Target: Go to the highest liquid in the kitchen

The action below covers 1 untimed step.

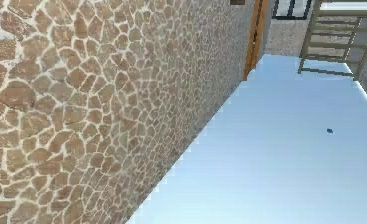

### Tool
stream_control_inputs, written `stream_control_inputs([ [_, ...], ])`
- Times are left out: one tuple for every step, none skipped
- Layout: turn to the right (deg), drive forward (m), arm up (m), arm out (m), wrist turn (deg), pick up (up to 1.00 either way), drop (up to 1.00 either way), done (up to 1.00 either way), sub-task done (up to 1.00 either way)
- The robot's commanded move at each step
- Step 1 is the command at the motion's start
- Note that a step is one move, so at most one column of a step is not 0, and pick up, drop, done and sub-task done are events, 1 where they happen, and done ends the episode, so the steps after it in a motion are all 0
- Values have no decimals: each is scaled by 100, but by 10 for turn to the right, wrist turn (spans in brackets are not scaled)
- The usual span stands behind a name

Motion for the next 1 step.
stream_control_inputs([
  [240,0,0,0,0,0,0,0,0],
])
